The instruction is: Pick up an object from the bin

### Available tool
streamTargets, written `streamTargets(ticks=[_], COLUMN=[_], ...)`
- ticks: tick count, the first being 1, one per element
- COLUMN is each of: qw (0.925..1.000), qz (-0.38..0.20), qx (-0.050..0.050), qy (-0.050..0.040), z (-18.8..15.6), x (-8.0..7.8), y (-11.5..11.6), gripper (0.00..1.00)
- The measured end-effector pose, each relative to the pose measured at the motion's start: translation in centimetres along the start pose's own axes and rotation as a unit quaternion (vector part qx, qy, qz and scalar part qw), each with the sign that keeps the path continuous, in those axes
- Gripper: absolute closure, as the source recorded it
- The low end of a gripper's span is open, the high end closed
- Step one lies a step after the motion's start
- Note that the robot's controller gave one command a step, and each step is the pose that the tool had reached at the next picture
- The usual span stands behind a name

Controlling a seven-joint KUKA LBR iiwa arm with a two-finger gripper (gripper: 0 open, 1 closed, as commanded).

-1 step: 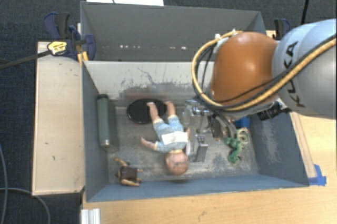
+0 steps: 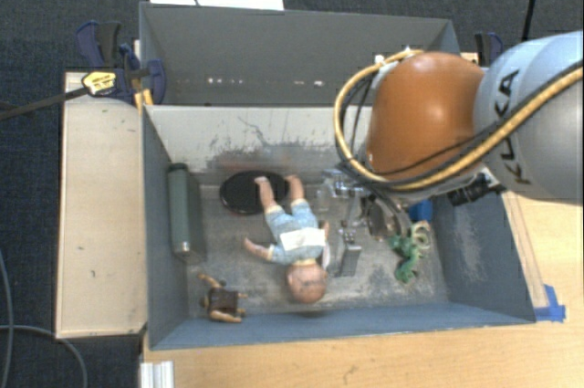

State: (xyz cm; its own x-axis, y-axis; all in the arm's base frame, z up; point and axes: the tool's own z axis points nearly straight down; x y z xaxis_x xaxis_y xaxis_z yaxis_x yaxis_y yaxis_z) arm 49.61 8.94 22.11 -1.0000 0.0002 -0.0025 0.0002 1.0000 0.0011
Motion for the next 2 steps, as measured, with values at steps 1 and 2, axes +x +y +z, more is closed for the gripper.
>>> streamTargets(ticks=[1, 2], qw=[0.9999, 0.9992], qz=[0.014, 0.041], qx=[-0.001, 0.0], qy=[-0.003, 0.0023], z=[6.9, 10.5], x=[-3.2, -4.1], y=[0.8, 0.7], gripper=[0.0, 0.0])
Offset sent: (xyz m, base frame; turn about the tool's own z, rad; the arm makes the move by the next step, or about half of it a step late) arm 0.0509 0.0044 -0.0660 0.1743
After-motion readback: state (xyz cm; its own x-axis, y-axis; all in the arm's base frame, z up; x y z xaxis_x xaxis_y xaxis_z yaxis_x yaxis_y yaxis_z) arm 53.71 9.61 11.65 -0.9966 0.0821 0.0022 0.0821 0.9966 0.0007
